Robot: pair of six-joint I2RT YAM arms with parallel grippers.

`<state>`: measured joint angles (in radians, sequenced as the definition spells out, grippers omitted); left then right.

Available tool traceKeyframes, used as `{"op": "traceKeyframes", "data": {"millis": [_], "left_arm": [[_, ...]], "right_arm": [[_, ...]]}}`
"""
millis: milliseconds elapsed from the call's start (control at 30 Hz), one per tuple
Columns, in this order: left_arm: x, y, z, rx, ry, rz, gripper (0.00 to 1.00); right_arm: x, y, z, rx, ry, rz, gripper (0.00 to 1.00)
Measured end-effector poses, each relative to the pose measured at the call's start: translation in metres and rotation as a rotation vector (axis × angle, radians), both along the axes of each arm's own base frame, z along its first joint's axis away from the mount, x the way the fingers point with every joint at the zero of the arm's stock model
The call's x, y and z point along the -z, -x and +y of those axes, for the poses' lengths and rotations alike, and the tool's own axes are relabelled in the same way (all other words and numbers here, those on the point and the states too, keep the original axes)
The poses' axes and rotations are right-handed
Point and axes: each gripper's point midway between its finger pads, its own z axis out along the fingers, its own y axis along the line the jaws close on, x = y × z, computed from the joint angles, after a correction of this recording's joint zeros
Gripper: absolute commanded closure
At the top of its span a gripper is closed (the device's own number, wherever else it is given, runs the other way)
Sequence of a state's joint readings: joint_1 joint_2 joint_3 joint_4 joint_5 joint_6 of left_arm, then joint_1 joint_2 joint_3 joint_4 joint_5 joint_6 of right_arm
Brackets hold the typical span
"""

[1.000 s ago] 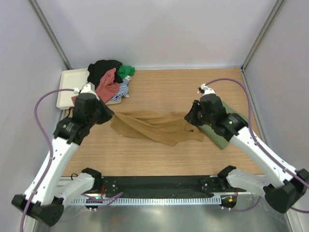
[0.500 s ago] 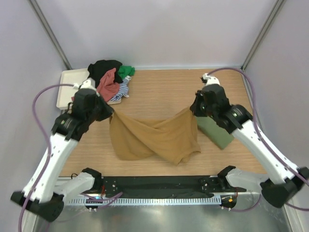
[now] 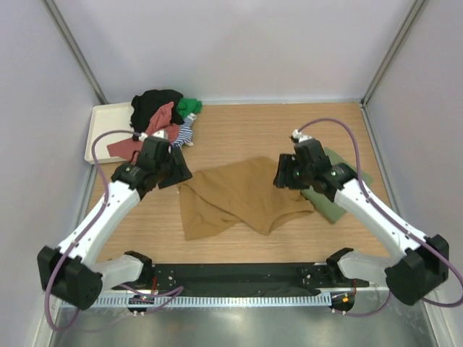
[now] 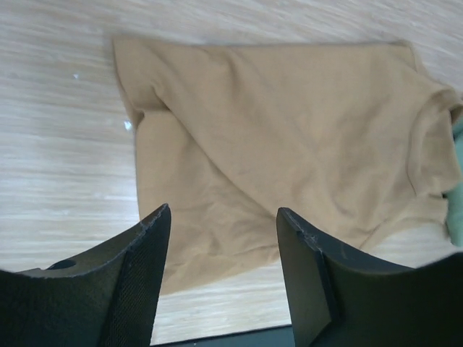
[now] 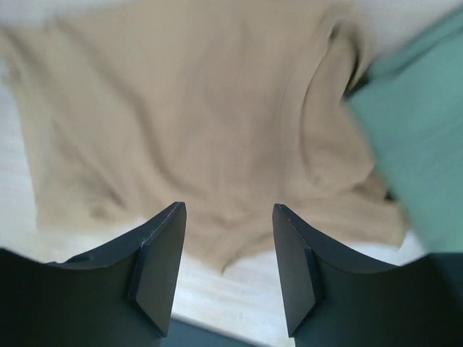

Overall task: Fold and stack the tank tops
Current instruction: Flatten the tank top out

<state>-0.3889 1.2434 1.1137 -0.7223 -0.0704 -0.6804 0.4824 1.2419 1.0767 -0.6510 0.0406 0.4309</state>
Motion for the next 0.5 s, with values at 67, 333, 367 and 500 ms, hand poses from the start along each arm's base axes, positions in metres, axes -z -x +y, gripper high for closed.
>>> {"op": "traceKeyframes", "data": {"millis": [67,333,367,500], "left_arm": [[0.005,0.024,0.002,0.019,0.034,-0.010,0.42],[0.071,0.093,0.005,0.039,0.123,0.120,0.39],[0.073,0.097,0.004,0.038,0.138,0.126,0.38],[0.076,0.102,-0.004,0.058,0.202,0.111,0.38]], "right_arm": [[0.017,0.034,0.003,-0.045,-0.045,0.039,0.44],[0.104,0.143,0.023,-0.163,-0.122,0.257,0.39],[0.110,0.151,0.025,-0.172,-0.127,0.268,0.39],[0.119,0.160,0.033,-0.173,-0.163,0.279,0.43]]}}
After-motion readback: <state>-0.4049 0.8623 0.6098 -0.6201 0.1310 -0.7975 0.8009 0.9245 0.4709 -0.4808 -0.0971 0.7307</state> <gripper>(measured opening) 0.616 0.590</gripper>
